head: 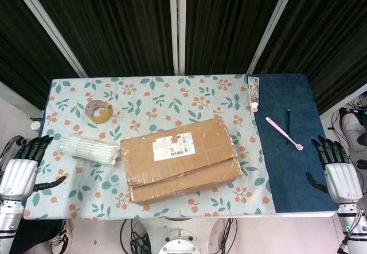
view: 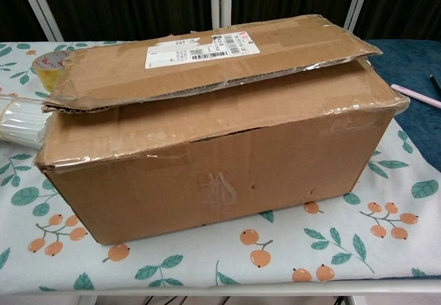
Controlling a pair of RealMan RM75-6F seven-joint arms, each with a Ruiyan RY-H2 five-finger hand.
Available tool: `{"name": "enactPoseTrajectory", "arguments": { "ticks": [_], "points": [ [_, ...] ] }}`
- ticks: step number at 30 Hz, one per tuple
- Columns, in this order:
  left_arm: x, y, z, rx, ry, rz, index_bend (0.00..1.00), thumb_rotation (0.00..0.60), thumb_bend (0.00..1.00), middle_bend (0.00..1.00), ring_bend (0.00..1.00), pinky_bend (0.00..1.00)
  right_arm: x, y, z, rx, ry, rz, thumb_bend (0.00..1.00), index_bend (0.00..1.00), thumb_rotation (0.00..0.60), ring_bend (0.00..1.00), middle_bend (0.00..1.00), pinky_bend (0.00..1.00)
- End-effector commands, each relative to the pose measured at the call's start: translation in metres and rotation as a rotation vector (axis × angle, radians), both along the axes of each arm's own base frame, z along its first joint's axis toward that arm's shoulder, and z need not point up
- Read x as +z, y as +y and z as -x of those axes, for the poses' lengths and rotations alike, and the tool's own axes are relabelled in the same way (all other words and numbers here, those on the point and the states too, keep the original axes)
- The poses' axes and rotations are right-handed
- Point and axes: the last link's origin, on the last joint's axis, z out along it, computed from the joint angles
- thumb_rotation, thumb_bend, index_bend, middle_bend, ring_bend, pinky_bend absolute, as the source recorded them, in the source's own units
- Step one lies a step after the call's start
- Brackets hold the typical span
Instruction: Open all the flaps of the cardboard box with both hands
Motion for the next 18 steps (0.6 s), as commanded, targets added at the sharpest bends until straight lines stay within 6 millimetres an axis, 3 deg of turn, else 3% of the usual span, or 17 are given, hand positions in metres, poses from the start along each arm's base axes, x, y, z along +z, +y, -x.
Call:
{"name": "enactPoseTrajectory", "arguments": {
  "ticks": [1, 18],
  "points": [
    [0.0007, -0.0012, 0.0003, 0.001, 0.002, -0.002, 0.09, 0.436, 0.03, 0.1, 0.09, 0.21, 0.0003, 0.0006, 0.0004, 0.0, -0.001, 0.0, 0.2, 0.0, 0.6, 0.0, 0.0, 0.0],
    [0.0008, -0.002, -0.0015, -0.008, -0.01, 0.005, 0.09, 0.42, 0.03, 0.1, 0.09, 0.21, -0.0015, -0.0017, -0.0034, 0.011, 0.0, -0.012, 0.2, 0.0, 0.6, 0.0, 0.0, 0.0]
  ]
}}
